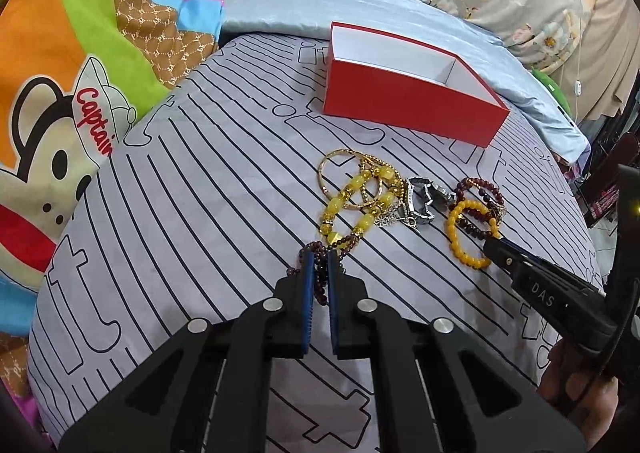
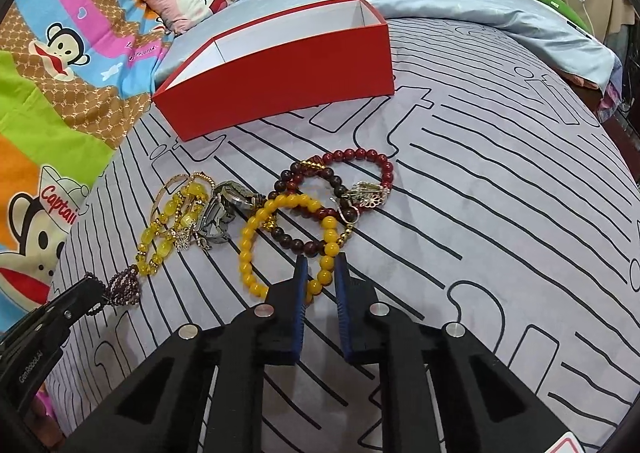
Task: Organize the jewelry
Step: 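Grasp the dark brown bead bracelet with the left gripper while the right grasps the yellow amber bracelet, then carry both bracelets into the red box and open both grippers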
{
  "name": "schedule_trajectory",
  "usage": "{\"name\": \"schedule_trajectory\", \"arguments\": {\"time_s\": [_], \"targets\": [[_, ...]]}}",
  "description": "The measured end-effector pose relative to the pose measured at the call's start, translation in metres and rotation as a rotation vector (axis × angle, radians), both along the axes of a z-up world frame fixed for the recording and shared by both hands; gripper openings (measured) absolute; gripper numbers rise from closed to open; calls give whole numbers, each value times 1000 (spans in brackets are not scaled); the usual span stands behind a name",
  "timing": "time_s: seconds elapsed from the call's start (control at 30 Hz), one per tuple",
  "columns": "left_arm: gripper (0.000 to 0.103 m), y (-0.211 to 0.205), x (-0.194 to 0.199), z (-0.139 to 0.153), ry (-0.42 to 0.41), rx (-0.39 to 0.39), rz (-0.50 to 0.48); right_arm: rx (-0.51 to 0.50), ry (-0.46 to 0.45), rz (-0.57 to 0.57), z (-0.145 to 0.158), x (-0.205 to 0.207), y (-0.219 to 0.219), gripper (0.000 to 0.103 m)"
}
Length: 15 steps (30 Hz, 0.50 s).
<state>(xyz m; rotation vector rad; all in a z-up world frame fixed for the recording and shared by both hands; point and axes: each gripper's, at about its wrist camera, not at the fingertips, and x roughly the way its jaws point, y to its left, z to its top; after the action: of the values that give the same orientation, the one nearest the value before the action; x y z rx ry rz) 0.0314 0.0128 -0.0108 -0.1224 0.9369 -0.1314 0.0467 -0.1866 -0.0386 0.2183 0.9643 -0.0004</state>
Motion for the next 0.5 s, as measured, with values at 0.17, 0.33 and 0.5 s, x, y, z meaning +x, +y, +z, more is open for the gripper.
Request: {"name": "schedule_trajectory", "arguments": {"time_s": [0.17, 0.33, 0.5], "targets": [[5, -1, -2, 3, -9, -5, -5, 1, -24, -6, 9, -9, -6, 7], [5, -4, -7, 14, -36, -13, -13, -9, -66, -5, 27, -22, -11, 7], [5, -6, -14, 30, -70, -20, -25, 0, -106, -1, 44, -35, -16, 7]]}}
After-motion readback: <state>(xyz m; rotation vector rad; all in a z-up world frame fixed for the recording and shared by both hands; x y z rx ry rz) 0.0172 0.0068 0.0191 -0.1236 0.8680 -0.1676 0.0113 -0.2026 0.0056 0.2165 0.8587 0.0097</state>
